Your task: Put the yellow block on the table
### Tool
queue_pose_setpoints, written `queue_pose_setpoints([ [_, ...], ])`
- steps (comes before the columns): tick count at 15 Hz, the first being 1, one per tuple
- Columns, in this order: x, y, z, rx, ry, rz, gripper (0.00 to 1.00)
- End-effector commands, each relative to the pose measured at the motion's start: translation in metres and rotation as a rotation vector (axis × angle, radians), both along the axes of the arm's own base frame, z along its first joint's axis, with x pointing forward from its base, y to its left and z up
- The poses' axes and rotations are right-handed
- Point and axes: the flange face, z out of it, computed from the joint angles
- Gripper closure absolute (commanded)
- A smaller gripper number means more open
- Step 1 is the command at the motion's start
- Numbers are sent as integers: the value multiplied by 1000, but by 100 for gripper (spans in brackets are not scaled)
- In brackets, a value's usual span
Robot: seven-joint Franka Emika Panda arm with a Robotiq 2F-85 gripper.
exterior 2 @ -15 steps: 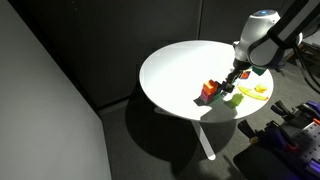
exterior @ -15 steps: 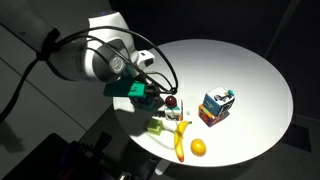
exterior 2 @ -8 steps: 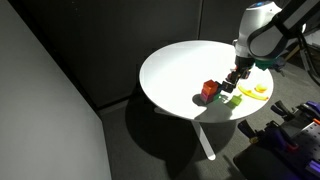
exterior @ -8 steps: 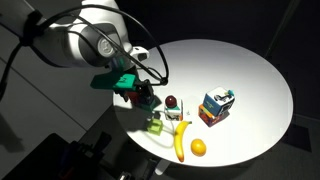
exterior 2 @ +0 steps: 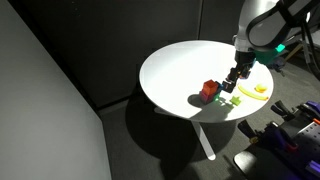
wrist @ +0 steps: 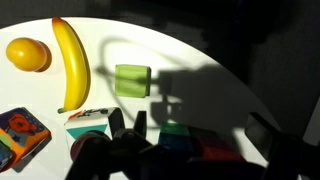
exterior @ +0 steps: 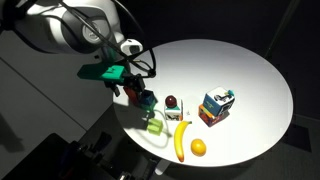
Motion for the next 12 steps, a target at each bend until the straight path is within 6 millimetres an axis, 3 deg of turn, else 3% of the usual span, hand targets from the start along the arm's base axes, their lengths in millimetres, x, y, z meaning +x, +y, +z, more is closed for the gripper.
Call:
queue_pose_setpoints([
  [1,-7,1,18,23,-10,-17,0],
  [12,-3,4,14,14,-19,-11,0],
])
